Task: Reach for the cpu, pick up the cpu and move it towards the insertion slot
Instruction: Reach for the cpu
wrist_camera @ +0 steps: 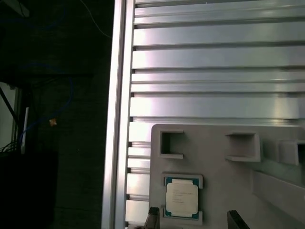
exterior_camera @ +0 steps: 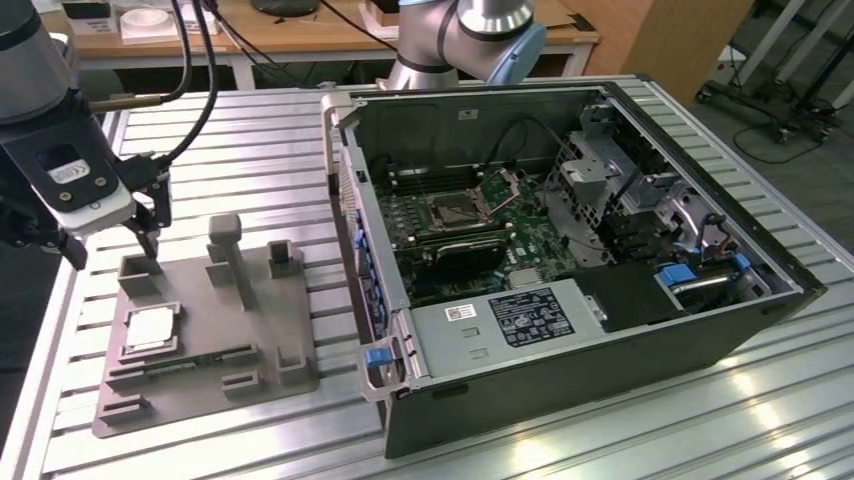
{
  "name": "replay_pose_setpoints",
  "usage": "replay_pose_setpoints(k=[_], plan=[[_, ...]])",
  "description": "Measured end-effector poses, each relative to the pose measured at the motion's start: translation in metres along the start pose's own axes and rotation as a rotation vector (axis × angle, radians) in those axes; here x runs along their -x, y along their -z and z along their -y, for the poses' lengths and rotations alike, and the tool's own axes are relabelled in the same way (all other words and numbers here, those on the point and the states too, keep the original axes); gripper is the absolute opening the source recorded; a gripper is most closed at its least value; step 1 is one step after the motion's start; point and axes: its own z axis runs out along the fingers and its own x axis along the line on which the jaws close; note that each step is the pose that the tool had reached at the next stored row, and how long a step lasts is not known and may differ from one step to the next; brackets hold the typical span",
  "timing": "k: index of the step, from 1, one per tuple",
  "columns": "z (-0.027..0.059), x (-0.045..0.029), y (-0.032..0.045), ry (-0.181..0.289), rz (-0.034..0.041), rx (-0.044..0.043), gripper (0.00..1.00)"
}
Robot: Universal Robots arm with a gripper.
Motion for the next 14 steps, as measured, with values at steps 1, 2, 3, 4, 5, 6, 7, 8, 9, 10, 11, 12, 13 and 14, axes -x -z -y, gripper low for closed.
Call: replay_pose_setpoints(k=[1,2,3,4,5,6,7,8,9,10,11,12,13,14], plan=[[0.0001,0.0000,-0.0018,0.000,0.0000,0.0000,0.65],[0.0002,0.0000,-0.0031,0.000,0.0001,0.0000,0.65],[0.0003,0.0000,-0.0039,0.000,0.0001,0.0000,0.65],[0.0004,0.0000,-0.0042,0.000,0.0000,0.0000,0.65],[0.0005,-0.0001,-0.0043,0.000,-0.0002,-0.0002,0.65],[0.0007,0.0000,-0.0045,0.000,-0.0001,-0.0001,0.66],[0.0007,0.0000,-0.0048,0.000,0.0000,0.0000,0.66],[0.0008,0.0000,-0.0054,0.000,0.0002,0.0001,0.72],[0.0009,0.0000,-0.0059,0.000,0.0002,0.0001,0.72],[0.0010,0.0000,-0.0064,0.000,0.0002,0.0001,0.78],[0.0011,0.0000,-0.0071,0.000,0.0001,0.0001,0.78],[0.0012,0.0000,-0.0079,0.000,0.0001,0.0001,0.78],[0.0012,0.0000,-0.0087,0.000,0.0001,0.0001,0.78],[0.0013,0.0000,-0.0098,0.000,0.0001,0.0001,0.78]])
